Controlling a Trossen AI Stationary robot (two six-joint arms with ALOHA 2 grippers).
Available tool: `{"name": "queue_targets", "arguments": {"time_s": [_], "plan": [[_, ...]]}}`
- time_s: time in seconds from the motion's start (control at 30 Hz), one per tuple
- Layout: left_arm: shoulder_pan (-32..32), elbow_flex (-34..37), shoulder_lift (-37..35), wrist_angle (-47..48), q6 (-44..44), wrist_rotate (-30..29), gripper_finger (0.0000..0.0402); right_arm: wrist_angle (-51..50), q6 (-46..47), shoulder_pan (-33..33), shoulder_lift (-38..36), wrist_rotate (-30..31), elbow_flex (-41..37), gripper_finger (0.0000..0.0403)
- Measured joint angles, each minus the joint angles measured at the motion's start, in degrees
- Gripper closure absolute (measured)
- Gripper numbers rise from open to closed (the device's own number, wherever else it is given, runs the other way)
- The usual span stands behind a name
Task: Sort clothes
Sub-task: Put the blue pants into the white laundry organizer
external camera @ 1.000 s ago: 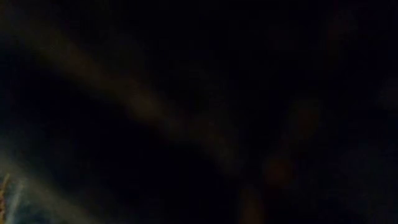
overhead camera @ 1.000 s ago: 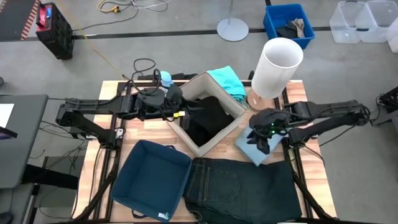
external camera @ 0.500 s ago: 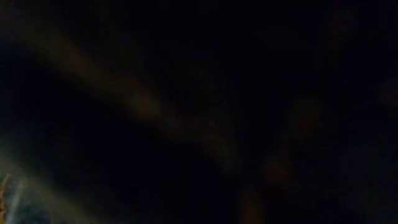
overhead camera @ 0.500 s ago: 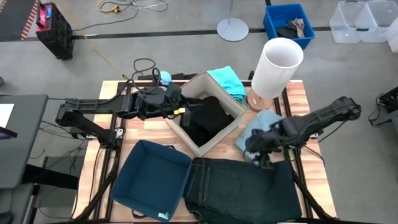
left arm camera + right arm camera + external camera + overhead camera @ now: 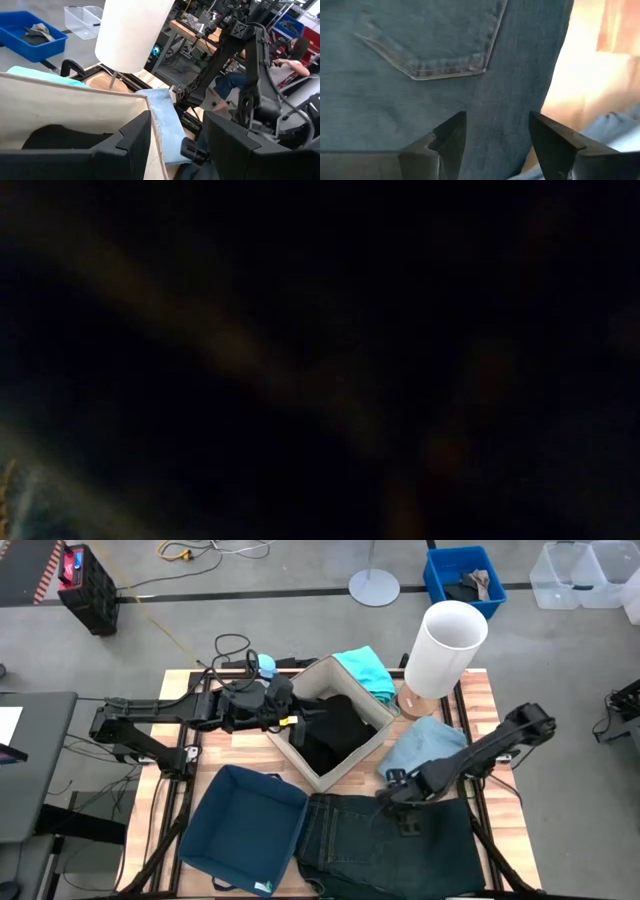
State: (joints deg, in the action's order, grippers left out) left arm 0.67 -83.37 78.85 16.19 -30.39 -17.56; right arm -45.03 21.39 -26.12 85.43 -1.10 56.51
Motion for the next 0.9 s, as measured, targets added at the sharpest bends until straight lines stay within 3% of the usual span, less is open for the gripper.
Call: {"name": "queue_targets", "arguments": {"time_s": [0.33,0.63,0.9], "plan": [[0.0,0.0,0.0,1.9,0.4,3.9,0.0228,7.3,5.1,3.0,10.7,2.4,0.0,0.0168],[0.0,0.0,0.0,4.2,0.6,6.4,0.0228,12.7,7.5,3.8,18.2,0.8,0.3,0.0168],[0.0,0.0,0.0,4.1,2.7,7.3,0.0228,13.9,10.5,2.0,13.9,3.9,-0.2,0.0168]]}}
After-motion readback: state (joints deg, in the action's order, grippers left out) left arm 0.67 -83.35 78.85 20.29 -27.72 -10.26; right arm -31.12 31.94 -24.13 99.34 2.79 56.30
